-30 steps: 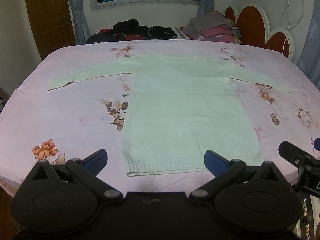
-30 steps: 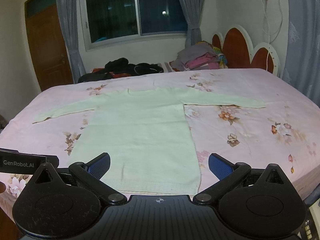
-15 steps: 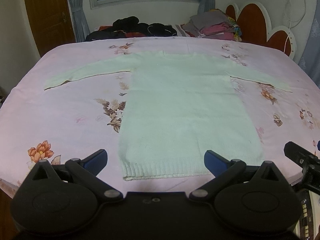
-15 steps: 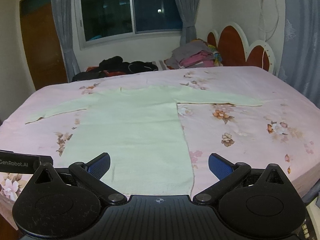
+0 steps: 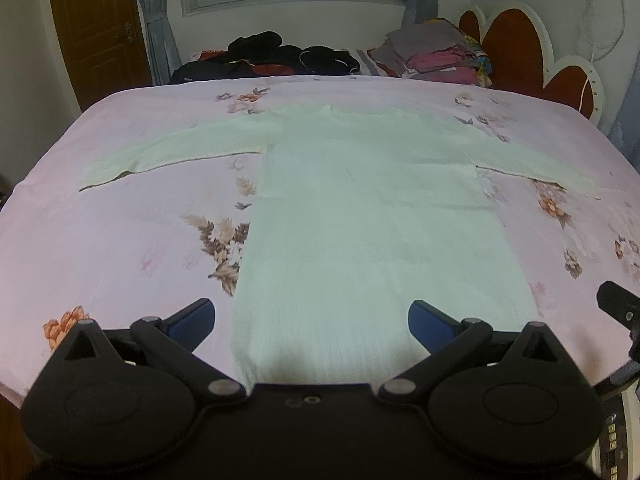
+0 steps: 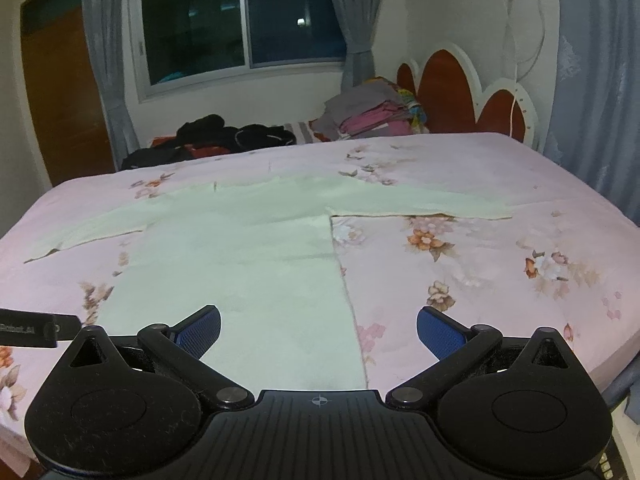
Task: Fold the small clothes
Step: 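Move the right tool to the sweater's sleeve cuff and grasp it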
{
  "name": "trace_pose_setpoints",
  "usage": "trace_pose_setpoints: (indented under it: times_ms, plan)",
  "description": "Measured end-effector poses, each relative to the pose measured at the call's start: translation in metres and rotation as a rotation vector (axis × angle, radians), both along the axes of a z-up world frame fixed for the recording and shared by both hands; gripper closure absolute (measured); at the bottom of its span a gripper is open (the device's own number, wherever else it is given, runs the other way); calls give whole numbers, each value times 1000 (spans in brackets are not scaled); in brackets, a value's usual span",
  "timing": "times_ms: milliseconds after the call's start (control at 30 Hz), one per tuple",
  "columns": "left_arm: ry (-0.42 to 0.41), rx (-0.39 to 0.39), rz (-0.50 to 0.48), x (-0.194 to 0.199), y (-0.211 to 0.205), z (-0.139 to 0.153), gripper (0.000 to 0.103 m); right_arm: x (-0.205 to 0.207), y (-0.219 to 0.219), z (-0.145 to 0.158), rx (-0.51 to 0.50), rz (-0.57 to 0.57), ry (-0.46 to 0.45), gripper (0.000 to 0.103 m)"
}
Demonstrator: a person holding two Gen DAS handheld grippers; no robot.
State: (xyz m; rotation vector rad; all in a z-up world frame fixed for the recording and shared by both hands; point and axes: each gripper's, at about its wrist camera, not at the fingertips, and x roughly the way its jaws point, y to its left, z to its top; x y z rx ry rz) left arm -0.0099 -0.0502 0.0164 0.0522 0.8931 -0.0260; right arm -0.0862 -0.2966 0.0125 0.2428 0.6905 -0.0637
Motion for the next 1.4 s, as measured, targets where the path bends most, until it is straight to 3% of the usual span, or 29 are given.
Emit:
trace_pose_setpoints:
  times_ms: [333, 800, 1367, 1400]
  plan:
    - [6, 10, 5, 60, -10, -16, 0, 55, -28, -14, -6, -48, 1, 0]
    - [14, -3, 31, 164, -28, -48, 0, 161, -99, -65, 0, -116, 41, 0]
    - [58, 36, 22, 280, -76, -100, 8, 263, -260, -155, 85, -375, 132, 1]
    - [58, 43, 20, 285, -79, -102, 9, 266, -269, -161, 93, -396, 138, 13]
